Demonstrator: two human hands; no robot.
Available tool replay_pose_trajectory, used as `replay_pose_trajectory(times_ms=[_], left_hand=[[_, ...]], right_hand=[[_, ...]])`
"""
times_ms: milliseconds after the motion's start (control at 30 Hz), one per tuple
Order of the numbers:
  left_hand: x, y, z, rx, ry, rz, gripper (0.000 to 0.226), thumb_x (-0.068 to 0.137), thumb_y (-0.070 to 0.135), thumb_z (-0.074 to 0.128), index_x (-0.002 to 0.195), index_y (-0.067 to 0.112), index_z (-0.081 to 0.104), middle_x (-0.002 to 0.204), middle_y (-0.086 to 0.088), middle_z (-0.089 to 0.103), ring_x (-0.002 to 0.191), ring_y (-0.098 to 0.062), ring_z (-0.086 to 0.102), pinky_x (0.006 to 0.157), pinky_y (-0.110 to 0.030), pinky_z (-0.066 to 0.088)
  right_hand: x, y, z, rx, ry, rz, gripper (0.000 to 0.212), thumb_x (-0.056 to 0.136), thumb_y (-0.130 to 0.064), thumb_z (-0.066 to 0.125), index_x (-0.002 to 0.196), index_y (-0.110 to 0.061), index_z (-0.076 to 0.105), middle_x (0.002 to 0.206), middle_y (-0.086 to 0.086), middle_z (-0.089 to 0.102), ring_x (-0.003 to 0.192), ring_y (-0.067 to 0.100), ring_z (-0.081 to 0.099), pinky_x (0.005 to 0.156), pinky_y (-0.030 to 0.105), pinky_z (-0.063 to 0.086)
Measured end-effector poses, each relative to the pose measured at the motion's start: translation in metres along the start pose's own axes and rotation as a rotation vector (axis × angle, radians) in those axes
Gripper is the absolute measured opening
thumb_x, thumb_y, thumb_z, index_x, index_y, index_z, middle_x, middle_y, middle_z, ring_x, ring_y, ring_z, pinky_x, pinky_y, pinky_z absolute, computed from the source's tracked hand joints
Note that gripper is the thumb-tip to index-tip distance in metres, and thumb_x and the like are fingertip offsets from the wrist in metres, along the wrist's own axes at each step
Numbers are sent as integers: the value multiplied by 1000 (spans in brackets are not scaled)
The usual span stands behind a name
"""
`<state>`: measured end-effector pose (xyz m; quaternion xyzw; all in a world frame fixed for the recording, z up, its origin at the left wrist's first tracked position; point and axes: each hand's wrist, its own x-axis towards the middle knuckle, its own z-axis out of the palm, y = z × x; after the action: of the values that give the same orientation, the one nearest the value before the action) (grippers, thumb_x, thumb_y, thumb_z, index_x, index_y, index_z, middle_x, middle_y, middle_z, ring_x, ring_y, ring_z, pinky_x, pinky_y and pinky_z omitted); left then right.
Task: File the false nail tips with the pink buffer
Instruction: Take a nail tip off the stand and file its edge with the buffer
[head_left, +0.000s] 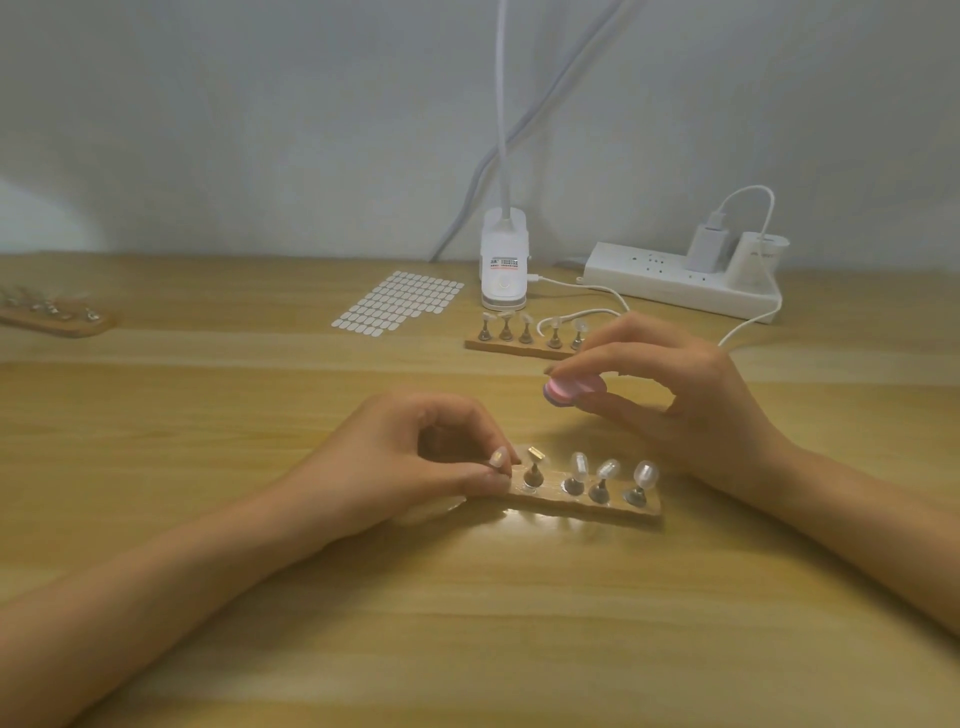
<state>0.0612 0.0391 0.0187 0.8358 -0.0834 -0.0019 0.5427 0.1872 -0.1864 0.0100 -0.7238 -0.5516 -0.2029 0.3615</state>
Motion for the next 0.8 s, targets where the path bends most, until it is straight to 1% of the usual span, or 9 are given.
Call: replay_pose_trajectory(times_ms=[133, 233, 300, 400, 467, 567, 667, 733, 800], left_hand=[[0, 2, 5, 20, 36, 1, 21, 80, 6, 83, 73, 23, 73, 89, 1, 79, 88, -15, 76, 77, -17, 55], [-1, 2, 6, 56, 53, 12, 19, 81, 5, 82, 74, 19, 71, 90, 1, 78, 91, -19, 75, 82, -25, 57], [-3, 3, 7, 111, 52, 35, 18, 81, 6, 82, 76, 19, 70, 89, 4, 77, 92, -18, 73, 83, -24, 56], [-6, 5, 7, 296, 72, 39, 18, 79, 21, 82, 77, 31, 68, 90, 20, 75, 101, -9, 58, 91, -27, 48], [-7, 7, 10, 347, 79, 44, 14, 76, 32, 81, 81, 33, 68, 92, 27, 71, 100, -4, 52, 94, -29, 43], [-6, 11, 19, 367, 98, 73, 18, 78, 43, 81, 83, 37, 64, 94, 25, 66, 98, -5, 51, 90, -30, 45], [-3, 13, 24, 352, 123, 99, 18, 79, 31, 81, 77, 33, 63, 85, 22, 66, 90, -9, 57, 84, -29, 48], [-2, 12, 25, 272, 115, 118, 23, 80, 15, 82, 74, 27, 64, 79, 15, 68, 76, -10, 61, 73, -20, 49], [-2, 11, 25, 244, 98, 151, 27, 82, 5, 80, 73, 24, 63, 80, 8, 69, 71, -11, 62, 66, -13, 46]], right_hand=[[0, 1, 0, 28, 7, 16, 15, 88, -9, 75, 102, -6, 78, 92, 8, 67, 85, 19, 64, 79, 29, 53], [0, 3, 0, 25, 5, 17, 14, 88, -9, 75, 102, -6, 78, 92, 8, 67, 85, 19, 65, 79, 27, 52], [-1, 4, 0, 37, 7, 32, 15, 88, -8, 75, 103, -6, 78, 93, 8, 67, 85, 20, 65, 79, 25, 51], [-1, 4, -2, 58, 16, 75, 15, 88, -8, 75, 104, -7, 77, 95, 4, 68, 85, 15, 64, 77, 19, 45], [-1, 5, -3, 64, 13, 103, 14, 89, -10, 75, 103, -10, 78, 95, 1, 69, 85, 15, 63, 74, 22, 45], [-2, 5, -3, 82, 8, 120, 14, 90, -12, 75, 103, -12, 78, 96, 2, 68, 86, 17, 63, 72, 28, 47], [-2, 5, -2, 85, 6, 120, 14, 90, -12, 75, 103, -12, 78, 96, 2, 68, 86, 18, 64, 71, 29, 47], [-2, 5, -2, 82, 4, 124, 15, 89, -9, 76, 103, -12, 78, 95, 2, 68, 86, 17, 64, 71, 29, 47], [-2, 6, -2, 81, 0, 127, 15, 89, -8, 77, 103, -12, 78, 95, 3, 68, 86, 17, 64, 71, 29, 47]])
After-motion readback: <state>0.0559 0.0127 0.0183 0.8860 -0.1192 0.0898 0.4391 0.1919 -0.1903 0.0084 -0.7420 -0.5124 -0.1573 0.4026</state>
